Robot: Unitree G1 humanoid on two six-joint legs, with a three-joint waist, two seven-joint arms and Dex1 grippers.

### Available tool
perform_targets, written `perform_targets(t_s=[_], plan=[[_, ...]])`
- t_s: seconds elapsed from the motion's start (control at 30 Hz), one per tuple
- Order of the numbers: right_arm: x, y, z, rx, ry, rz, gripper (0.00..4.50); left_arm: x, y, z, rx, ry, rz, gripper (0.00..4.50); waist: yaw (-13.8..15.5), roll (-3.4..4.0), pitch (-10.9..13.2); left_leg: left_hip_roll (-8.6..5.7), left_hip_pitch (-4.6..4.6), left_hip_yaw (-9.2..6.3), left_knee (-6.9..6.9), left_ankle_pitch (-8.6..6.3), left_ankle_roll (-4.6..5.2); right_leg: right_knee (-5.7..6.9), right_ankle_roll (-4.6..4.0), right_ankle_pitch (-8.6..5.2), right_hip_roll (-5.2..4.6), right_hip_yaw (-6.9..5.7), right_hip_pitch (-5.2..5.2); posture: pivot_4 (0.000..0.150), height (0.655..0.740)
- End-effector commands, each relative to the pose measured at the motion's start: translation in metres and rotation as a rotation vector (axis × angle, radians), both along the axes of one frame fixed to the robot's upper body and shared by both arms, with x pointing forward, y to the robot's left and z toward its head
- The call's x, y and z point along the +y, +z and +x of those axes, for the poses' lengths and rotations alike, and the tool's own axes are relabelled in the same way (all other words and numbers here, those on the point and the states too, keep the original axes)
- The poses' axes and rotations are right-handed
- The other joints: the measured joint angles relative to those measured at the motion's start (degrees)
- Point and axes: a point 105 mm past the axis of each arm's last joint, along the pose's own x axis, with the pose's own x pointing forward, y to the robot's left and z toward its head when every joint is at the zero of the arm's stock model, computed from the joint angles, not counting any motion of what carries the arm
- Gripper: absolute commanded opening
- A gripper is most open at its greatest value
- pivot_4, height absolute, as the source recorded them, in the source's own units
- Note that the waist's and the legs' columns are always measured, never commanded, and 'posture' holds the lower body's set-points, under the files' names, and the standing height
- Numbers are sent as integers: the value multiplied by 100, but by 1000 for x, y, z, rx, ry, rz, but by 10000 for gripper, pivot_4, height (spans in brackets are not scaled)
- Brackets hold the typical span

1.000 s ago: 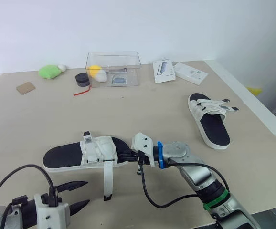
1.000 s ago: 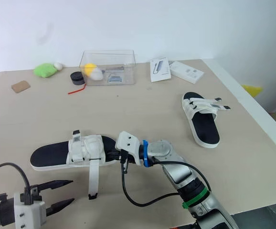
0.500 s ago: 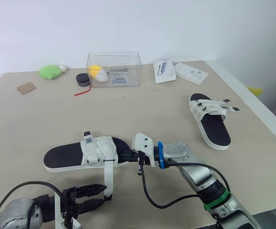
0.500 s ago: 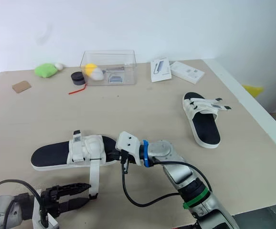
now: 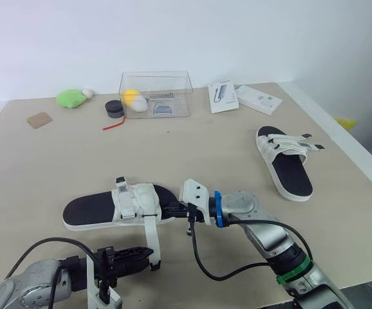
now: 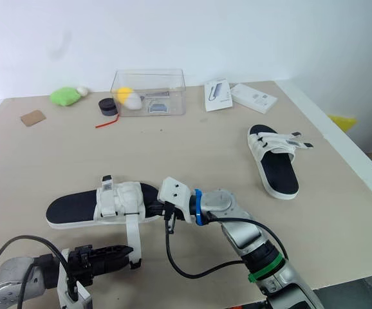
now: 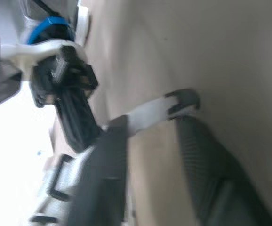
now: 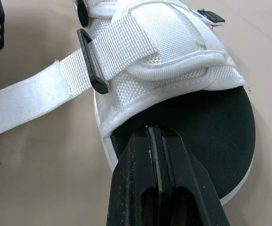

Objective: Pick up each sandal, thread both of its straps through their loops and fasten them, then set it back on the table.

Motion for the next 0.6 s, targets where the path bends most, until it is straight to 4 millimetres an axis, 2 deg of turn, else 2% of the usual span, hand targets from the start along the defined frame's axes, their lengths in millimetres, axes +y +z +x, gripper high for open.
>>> perform_targets(t_s=[0.03, 0.27, 0.43, 0.53, 0.6], plan=[[-2, -15, -6, 49, 3, -46, 0, -5, -3, -2, 20, -8, -2, 258, 0, 17, -9, -3, 3, 3, 0, 0, 0, 0, 3, 2, -3, 1, 2, 1500, 7400], [-1, -15, -6, 54, 0, -42, 0, -8, 7, 1, 57, -6, -61, 258, 0, 17, -9, -10, 36, 11, -1, 0, 0, -3, 12, -2, 0, 4, 36, 1500, 7400], [-1, -15, -5, 54, -1, -42, 0, -17, 38, 6, 71, -22, -179, 258, 0, -4, 2, -6, 35, 11, -2, -2, 1, -5, 10, -5, 4, 4, 36, 1500, 7400], [-1, -15, -5, 51, -2, -43, 0, -22, 71, 18, 169, 37, -363, 258, -1, -4, 4, 0, 34, 6, -3, -2, 1, -5, 7, -6, 7, 3, 36, 1500, 7400], [-2, -15, -5, 51, -3, -43, 0, -22, 79, 23, 276, 74, -436, 258, -2, -6, 4, 1, 33, 5, -4, -2, 1, -5, 7, -8, 14, 3, 35, 1500, 7400]])
